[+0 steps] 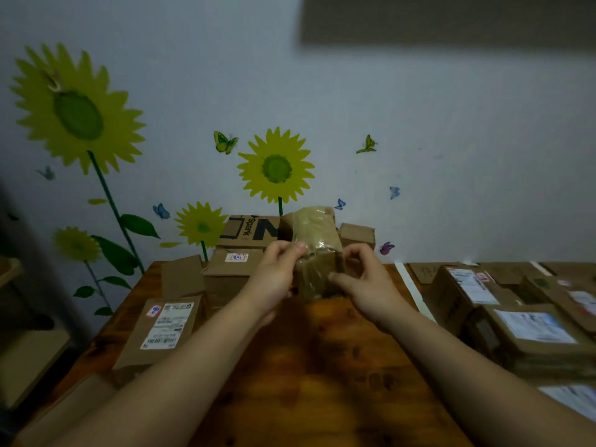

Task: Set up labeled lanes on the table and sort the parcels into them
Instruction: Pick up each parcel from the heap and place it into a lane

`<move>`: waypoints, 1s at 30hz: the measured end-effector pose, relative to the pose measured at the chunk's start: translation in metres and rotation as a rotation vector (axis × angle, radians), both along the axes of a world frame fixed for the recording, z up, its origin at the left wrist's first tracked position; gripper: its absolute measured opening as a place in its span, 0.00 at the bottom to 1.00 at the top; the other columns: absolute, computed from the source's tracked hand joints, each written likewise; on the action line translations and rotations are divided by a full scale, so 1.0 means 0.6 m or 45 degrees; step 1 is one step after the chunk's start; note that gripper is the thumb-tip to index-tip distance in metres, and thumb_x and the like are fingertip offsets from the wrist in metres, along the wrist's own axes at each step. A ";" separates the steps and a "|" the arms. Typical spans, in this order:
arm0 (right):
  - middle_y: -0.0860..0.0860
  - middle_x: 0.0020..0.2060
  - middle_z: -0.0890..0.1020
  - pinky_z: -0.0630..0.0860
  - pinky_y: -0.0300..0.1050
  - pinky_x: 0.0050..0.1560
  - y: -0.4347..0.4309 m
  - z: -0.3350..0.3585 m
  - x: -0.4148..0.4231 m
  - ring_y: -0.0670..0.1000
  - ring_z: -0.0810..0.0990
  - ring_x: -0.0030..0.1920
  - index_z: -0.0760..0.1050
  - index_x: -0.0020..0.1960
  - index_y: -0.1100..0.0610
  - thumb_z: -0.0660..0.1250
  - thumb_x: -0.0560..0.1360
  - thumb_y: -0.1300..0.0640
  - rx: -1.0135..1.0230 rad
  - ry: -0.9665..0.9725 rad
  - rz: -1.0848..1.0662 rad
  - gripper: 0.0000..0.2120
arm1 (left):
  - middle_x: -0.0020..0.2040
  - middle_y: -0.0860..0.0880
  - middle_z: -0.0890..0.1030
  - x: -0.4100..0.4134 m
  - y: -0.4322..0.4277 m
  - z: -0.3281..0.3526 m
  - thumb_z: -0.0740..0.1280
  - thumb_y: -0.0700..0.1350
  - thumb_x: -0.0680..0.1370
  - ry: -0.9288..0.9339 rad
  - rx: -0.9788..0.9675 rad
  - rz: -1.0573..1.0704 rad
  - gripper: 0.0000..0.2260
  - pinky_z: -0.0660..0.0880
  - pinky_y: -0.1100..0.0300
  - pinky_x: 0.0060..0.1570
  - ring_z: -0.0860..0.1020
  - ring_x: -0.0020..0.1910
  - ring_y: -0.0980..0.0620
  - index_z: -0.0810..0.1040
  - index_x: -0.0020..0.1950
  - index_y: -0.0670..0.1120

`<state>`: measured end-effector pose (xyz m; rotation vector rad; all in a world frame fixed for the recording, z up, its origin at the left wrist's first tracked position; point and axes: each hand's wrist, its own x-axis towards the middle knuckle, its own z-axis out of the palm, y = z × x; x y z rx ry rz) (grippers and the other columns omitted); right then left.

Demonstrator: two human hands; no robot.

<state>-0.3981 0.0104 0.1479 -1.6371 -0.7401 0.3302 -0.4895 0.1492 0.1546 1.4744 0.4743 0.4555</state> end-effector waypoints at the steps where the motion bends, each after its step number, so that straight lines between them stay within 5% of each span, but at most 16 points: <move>1: 0.50 0.52 0.78 0.77 0.48 0.48 -0.005 0.006 0.001 0.51 0.77 0.54 0.72 0.50 0.52 0.68 0.75 0.58 0.048 0.011 -0.009 0.07 | 0.54 0.45 0.80 0.003 -0.008 0.008 0.61 0.49 0.80 -0.018 -0.002 -0.001 0.09 0.72 0.60 0.30 0.78 0.44 0.51 0.71 0.59 0.51; 5: 0.49 0.48 0.79 0.77 0.47 0.51 -0.039 0.032 0.014 0.50 0.78 0.52 0.73 0.49 0.51 0.63 0.79 0.54 0.145 -0.036 -0.027 0.01 | 0.53 0.48 0.80 0.022 -0.040 0.039 0.63 0.45 0.78 -0.064 -0.059 -0.057 0.17 0.76 0.56 0.38 0.79 0.46 0.49 0.67 0.66 0.53; 8: 0.43 0.49 0.77 0.72 0.38 0.51 -0.069 0.042 0.028 0.42 0.76 0.52 0.74 0.47 0.47 0.59 0.81 0.54 0.051 -0.339 -0.050 0.07 | 0.53 0.46 0.79 0.045 -0.068 0.061 0.68 0.52 0.75 -0.026 -0.053 0.026 0.23 0.79 0.55 0.37 0.80 0.43 0.49 0.66 0.66 0.47; 11: 0.42 0.55 0.72 0.69 0.37 0.57 -0.093 0.046 0.049 0.41 0.72 0.57 0.73 0.54 0.48 0.62 0.79 0.57 -0.032 -0.530 -0.136 0.07 | 0.53 0.43 0.79 0.067 -0.095 0.071 0.74 0.44 0.71 -0.065 -0.105 0.125 0.29 0.79 0.54 0.37 0.81 0.45 0.47 0.64 0.67 0.45; 15: 0.45 0.66 0.67 0.74 0.52 0.63 -0.124 0.062 0.087 0.48 0.70 0.64 0.59 0.74 0.49 0.70 0.74 0.51 -0.048 -0.051 -0.150 0.33 | 0.50 0.43 0.79 0.086 -0.131 0.081 0.69 0.38 0.74 -0.217 -0.277 0.103 0.24 0.75 0.61 0.25 0.81 0.40 0.47 0.64 0.68 0.44; 17: 0.50 0.65 0.74 0.78 0.60 0.57 -0.142 0.069 0.101 0.53 0.77 0.61 0.63 0.71 0.49 0.70 0.74 0.53 0.056 0.238 0.004 0.29 | 0.49 0.43 0.80 0.094 -0.148 0.084 0.66 0.39 0.76 -0.250 -0.329 0.040 0.22 0.76 0.61 0.26 0.81 0.39 0.48 0.64 0.69 0.43; 23: 0.40 0.51 0.80 0.82 0.46 0.48 -0.200 0.077 0.124 0.45 0.81 0.50 0.68 0.62 0.40 0.63 0.78 0.62 0.194 0.022 -0.044 0.19 | 0.61 0.45 0.78 0.130 -0.190 0.079 0.68 0.41 0.76 -0.166 0.039 -0.015 0.31 0.77 0.47 0.56 0.80 0.54 0.47 0.60 0.74 0.56; 26: 0.35 0.52 0.79 0.79 0.41 0.50 -0.237 0.079 0.128 0.43 0.80 0.54 0.67 0.60 0.29 0.61 0.80 0.55 0.150 -0.094 0.011 0.19 | 0.59 0.43 0.79 0.138 -0.209 0.076 0.69 0.35 0.74 -0.198 0.045 -0.022 0.33 0.80 0.55 0.46 0.81 0.52 0.48 0.60 0.74 0.55; 30: 0.40 0.68 0.71 0.73 0.53 0.64 -0.282 0.086 0.135 0.47 0.74 0.65 0.52 0.75 0.34 0.58 0.80 0.47 0.087 -0.084 -0.035 0.27 | 0.45 0.49 0.81 0.156 -0.244 0.086 0.64 0.34 0.77 -0.227 0.052 -0.109 0.31 0.78 0.64 0.32 0.83 0.36 0.57 0.58 0.76 0.52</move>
